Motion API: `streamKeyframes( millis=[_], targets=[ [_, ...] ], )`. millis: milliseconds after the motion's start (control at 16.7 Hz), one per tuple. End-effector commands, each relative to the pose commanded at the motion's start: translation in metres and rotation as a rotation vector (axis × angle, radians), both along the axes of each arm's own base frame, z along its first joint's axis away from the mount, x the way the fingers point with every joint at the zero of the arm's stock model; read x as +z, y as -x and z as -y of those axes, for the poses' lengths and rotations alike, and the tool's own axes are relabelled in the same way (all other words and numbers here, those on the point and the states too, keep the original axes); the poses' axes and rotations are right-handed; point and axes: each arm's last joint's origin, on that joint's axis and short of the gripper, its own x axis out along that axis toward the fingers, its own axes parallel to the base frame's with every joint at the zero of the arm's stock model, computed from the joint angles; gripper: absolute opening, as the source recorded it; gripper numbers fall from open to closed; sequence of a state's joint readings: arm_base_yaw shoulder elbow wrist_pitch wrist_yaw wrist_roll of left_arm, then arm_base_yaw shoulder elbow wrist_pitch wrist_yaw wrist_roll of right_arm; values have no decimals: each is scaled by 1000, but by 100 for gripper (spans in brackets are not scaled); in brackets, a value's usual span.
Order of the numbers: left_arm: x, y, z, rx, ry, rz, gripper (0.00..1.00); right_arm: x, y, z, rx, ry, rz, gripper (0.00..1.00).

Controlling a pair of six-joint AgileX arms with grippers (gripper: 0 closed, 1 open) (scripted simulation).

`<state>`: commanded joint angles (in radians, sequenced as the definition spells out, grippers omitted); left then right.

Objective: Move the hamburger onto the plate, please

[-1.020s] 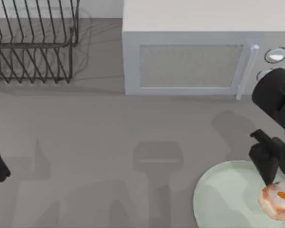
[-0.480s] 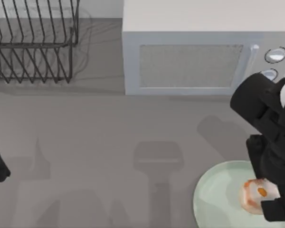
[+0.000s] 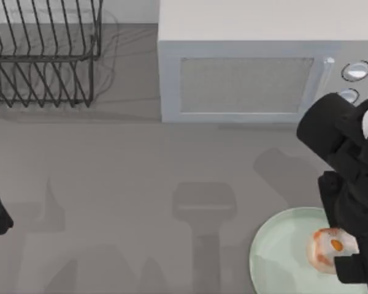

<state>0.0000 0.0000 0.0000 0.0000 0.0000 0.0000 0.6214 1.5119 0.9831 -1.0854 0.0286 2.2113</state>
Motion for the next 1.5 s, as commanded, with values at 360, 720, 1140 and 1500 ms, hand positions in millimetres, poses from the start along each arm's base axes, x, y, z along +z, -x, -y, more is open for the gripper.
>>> streamKeyframes(
  millis=[360, 720, 1140, 1500],
  targets=[
    [0, 0, 0, 0, 0, 0, 100, -35, -1, -3, 5, -12, 16, 0],
    [0, 0, 0, 0, 0, 0, 100, -42, 0, -2, 5, -5, 8, 8],
    [0, 0, 0, 0, 0, 0, 100, -42, 0, -2, 5, -5, 8, 60],
    [0, 0, 0, 0, 0, 0, 100, -42, 0, -2, 5, -5, 8, 100]
  ],
)
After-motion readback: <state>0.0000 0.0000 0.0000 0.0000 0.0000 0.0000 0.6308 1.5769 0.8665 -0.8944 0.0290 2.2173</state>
